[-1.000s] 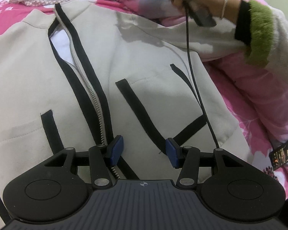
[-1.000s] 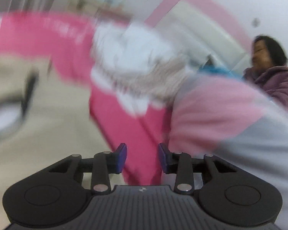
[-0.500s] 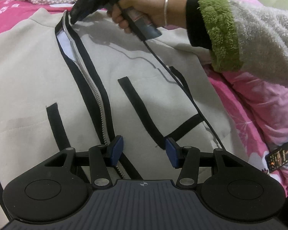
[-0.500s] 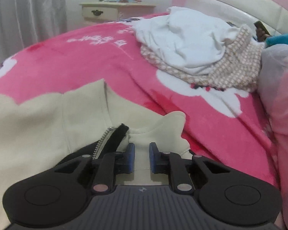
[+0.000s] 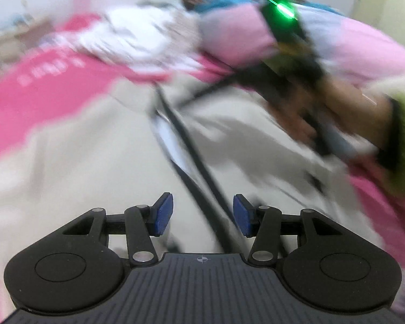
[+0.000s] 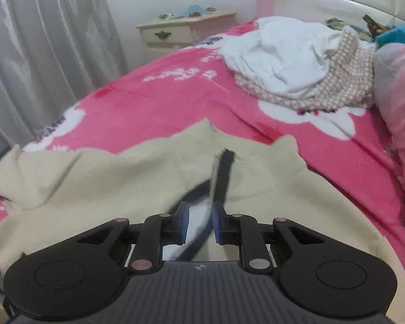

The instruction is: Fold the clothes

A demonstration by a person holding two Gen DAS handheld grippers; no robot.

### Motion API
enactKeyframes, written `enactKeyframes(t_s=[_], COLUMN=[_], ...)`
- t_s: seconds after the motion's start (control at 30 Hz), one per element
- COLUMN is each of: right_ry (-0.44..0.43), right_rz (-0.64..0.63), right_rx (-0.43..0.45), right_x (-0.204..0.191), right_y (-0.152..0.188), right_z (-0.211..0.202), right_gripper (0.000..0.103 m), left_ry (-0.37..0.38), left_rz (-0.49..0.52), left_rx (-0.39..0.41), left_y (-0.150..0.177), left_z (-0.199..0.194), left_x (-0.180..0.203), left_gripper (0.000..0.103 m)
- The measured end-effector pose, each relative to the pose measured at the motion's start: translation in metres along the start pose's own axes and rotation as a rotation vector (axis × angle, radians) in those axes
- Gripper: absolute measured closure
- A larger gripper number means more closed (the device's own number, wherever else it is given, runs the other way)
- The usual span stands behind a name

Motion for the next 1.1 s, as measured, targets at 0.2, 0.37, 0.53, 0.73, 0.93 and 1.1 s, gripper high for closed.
enactKeyframes(t_s=[0.2,0.37,0.53,0.73,0.93,1.1], right_ry=[-0.014,-0.047,-0.070,-0.183,-0.219,-0.201], right_rz=[0.025,0.034,0.073,0.211,0.434,0.463], right_rx=[0.000,0.021,0.021,-0.009,-0.107,-0.110], right_x=[0.002,0.001,0.007,0.007,0.019,0.020], right_y=[0.012,0.015,0.016,0.006,0.000,-0.001], right_z=[-0.005,-0.010,-0.010,0.009,0.050,0.075], right_gripper=[0.082,0.082,0.082,0.081,0.080,0.066], left_ry=[-0.187,-0.245,-0.278,-0.388,-0.401,-0.400], left_rz=[0.211,0.213,0.263,0.509,0.523,0.521], left_rx=[0.037,-0.047,-0.016,0.036,0.051,0.064], left_y=[-0.029,-0.016,-0.006,0.003,0.007,0.010], left_z=[0.068,0.104,0.100,0.107,0.109,0.108], left_x=[-0.010,-0.029,-0.028,0.001,0.003,0.004], left_gripper=[0.062,0.066,0.065,0.069,0.071,0.074])
Point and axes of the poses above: each gripper's, at about its wrist camera, not at the fingertips, and z roughly the way its jaws point, x to its right, y to its underside, the point moved 5 cm from there along z, roughly the way its jaws point, and after that the axes turned 3 degrees about -y, right-handed, at the moved point
